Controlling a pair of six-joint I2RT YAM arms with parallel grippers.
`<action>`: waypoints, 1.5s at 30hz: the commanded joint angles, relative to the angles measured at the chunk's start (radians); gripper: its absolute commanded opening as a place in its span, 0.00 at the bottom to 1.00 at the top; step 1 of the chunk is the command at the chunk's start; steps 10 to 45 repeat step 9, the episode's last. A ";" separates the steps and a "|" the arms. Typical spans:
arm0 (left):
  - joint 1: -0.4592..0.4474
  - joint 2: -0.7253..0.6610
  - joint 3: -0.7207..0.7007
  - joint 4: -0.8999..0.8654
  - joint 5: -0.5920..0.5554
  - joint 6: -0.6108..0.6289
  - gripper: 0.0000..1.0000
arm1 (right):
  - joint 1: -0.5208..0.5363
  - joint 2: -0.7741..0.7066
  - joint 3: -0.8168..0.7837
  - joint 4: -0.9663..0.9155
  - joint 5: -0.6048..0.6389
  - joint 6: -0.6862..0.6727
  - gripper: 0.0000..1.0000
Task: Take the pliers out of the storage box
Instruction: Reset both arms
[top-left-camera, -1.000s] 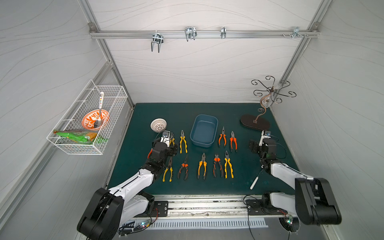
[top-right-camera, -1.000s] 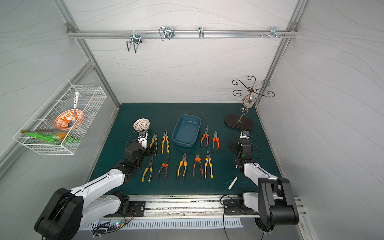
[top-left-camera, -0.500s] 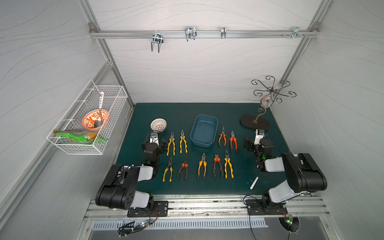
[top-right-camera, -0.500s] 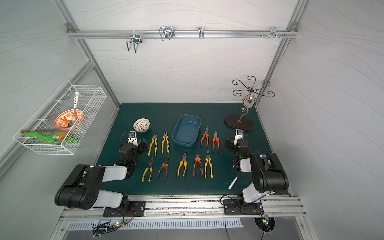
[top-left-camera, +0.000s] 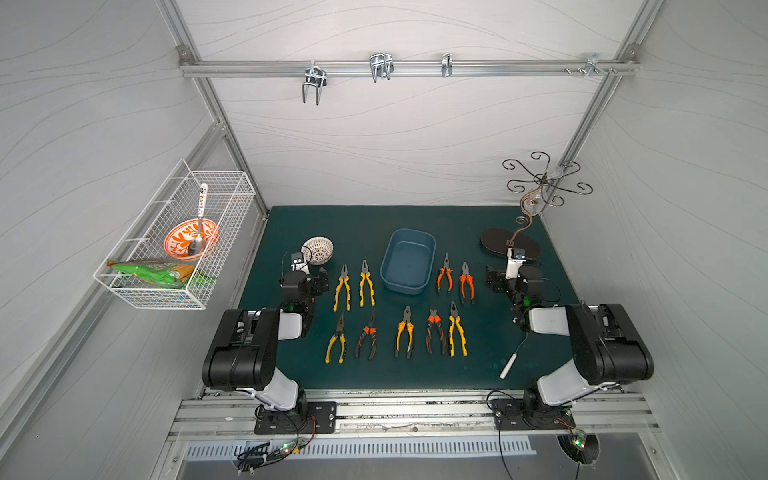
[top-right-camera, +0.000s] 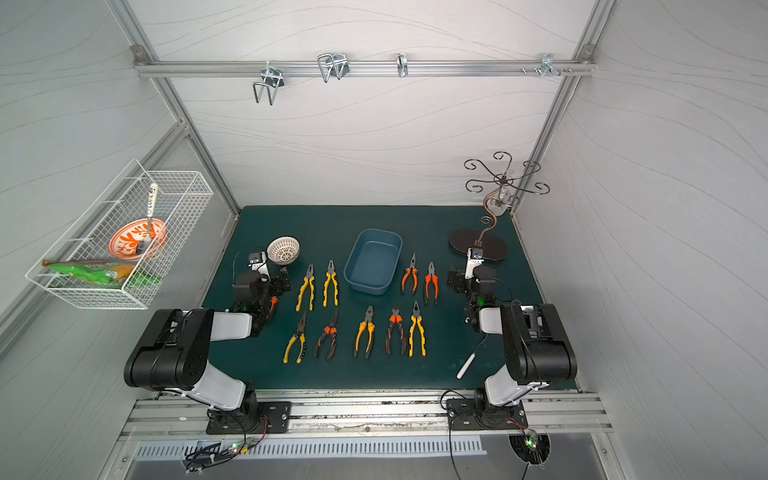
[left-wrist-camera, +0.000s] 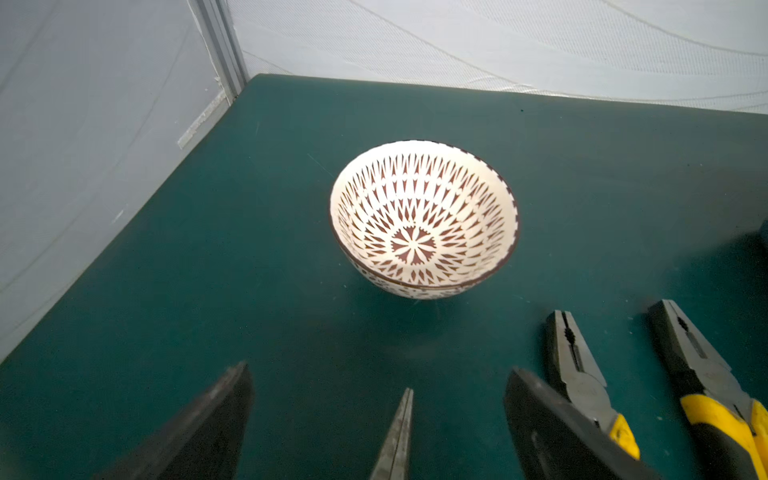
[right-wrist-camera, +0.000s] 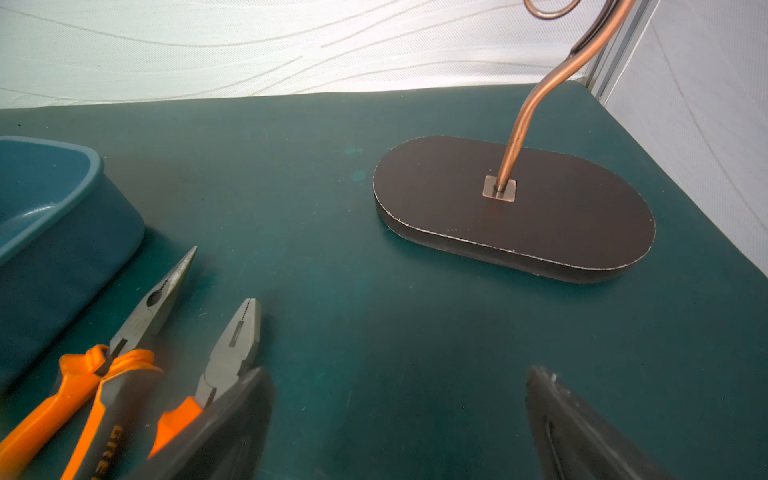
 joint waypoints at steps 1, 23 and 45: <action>0.003 -0.005 0.016 0.015 0.022 -0.010 1.00 | 0.013 0.012 0.005 -0.018 0.008 -0.017 0.99; 0.002 -0.006 0.014 0.017 0.022 -0.011 1.00 | 0.008 0.013 0.005 -0.018 -0.012 -0.020 0.99; 0.002 -0.006 0.014 0.017 0.022 -0.011 1.00 | 0.008 0.013 0.005 -0.018 -0.012 -0.020 0.99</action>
